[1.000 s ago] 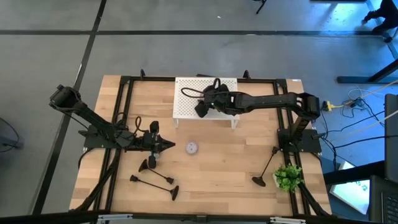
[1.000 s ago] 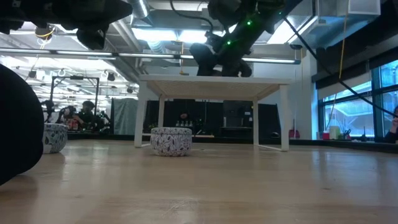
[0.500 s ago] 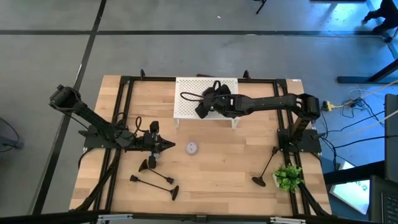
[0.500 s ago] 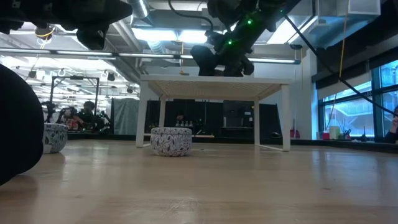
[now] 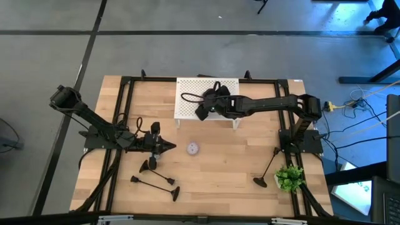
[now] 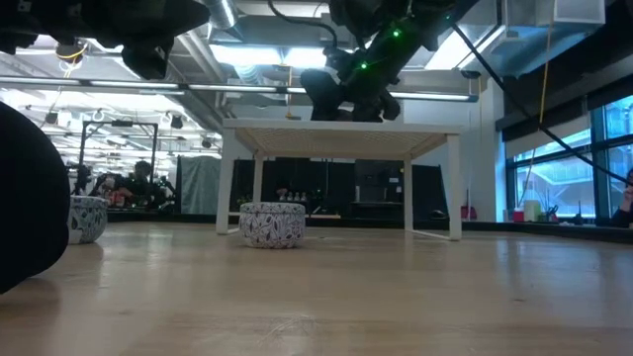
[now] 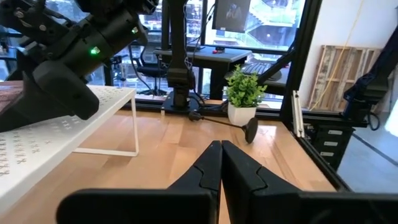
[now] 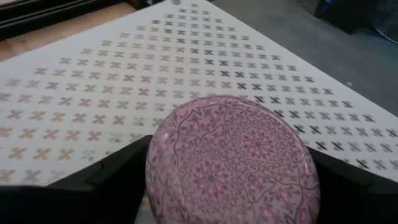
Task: Pick & Place candle stick holders
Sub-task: Put the pink scented candle on the shelf
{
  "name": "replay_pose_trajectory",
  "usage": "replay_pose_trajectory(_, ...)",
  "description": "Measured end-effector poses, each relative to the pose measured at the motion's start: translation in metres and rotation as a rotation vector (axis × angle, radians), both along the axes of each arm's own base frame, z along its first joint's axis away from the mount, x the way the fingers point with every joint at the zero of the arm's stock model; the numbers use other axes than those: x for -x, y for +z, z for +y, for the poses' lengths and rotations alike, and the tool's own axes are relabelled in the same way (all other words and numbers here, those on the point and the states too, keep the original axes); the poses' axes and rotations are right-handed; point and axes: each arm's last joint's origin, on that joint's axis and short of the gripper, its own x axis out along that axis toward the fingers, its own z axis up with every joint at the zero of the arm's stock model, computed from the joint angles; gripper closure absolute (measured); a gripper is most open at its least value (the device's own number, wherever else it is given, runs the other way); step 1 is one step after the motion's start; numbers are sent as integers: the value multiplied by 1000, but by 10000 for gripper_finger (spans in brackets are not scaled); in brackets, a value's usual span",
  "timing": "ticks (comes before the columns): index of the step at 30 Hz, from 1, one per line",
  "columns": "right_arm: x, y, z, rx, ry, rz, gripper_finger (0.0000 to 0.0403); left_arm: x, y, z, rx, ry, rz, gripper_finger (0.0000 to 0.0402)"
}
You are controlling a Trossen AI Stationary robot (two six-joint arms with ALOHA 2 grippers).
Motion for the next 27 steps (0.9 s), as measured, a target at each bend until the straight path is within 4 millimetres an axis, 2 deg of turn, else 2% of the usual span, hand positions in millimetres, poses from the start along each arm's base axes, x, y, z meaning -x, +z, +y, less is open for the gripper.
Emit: replay_pose_trajectory(27, -1, 3, 1, 5, -4, -30, 63, 0, 0, 0, 9, -1, 0, 399)
